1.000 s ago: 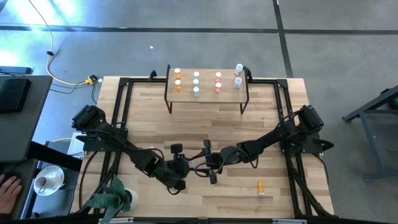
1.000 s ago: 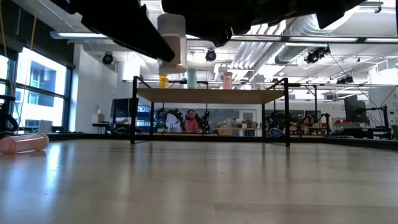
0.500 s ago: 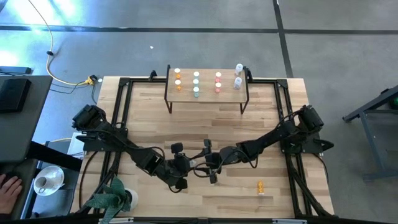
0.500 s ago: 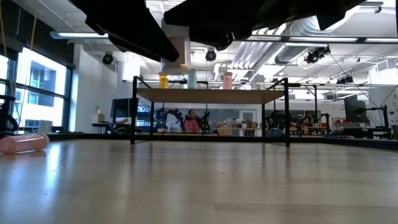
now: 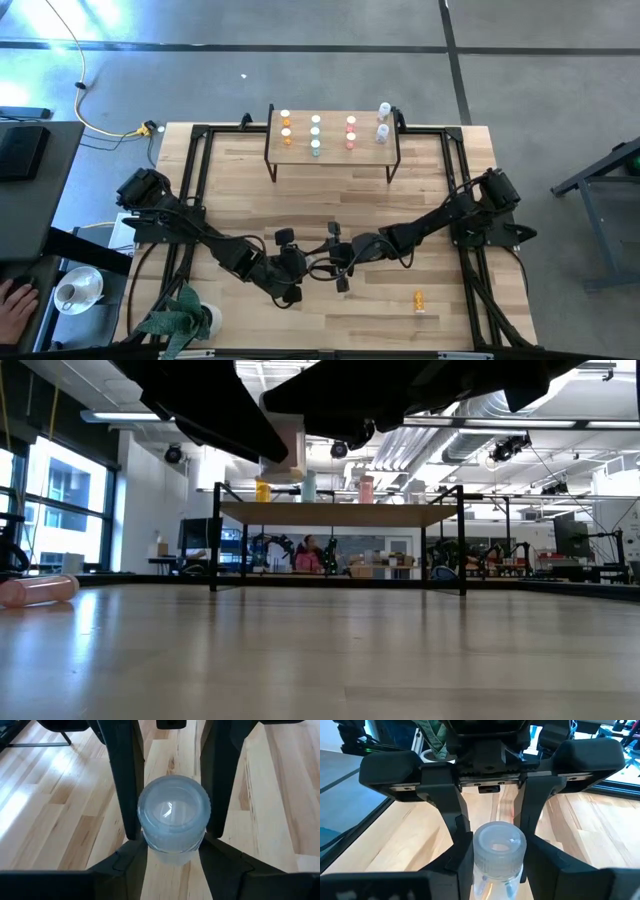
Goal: Pick and place medicine bottles onto shelf by color
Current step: Put the white pill bottle on the shelf
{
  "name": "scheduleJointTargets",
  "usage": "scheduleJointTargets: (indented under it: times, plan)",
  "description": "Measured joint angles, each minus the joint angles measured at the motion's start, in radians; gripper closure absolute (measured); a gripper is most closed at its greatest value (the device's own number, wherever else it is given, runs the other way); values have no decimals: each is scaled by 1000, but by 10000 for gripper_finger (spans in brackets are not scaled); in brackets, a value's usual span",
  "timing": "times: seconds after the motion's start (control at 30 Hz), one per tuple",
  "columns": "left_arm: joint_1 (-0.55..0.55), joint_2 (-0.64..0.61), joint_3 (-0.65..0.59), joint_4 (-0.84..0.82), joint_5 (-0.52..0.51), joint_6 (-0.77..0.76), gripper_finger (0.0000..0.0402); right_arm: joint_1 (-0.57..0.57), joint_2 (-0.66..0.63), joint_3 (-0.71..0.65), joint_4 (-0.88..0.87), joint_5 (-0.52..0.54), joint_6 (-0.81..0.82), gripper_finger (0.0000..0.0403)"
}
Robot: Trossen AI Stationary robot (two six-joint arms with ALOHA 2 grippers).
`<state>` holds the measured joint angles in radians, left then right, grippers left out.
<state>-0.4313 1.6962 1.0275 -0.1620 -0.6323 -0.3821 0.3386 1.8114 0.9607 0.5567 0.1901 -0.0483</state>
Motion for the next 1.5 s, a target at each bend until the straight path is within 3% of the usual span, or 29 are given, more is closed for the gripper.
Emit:
scheduleJointTargets:
  times: [0.27, 0.4, 0.77, 0.97, 1.13, 1.3, 1.5]
  plan:
    - [0, 0, 0, 4, 0, 0, 191, 0, -2, 0, -9, 6, -5, 276]
    - [0, -20, 0, -32, 4, -3, 169, 1, -44, 0, -56, 63, -5, 276]
    - [-1, -140, 1, -142, 14, 24, 168, 1, -281, 0, -192, 252, -100, 276]
    - [6, -154, 0, -176, -71, 63, 168, -19, -445, -1, -205, 357, -186, 276]
    - [40, -158, -5, -192, -74, 67, 169, -50, -574, -1, -200, 460, -264, 276]
    - [103, -157, -58, -159, 20, 77, 169, -116, -673, -1, -238, 517, -265, 276]
    - [172, -159, -126, -73, 139, 84, 169, -246, -703, -1, -407, 551, -101, 276]
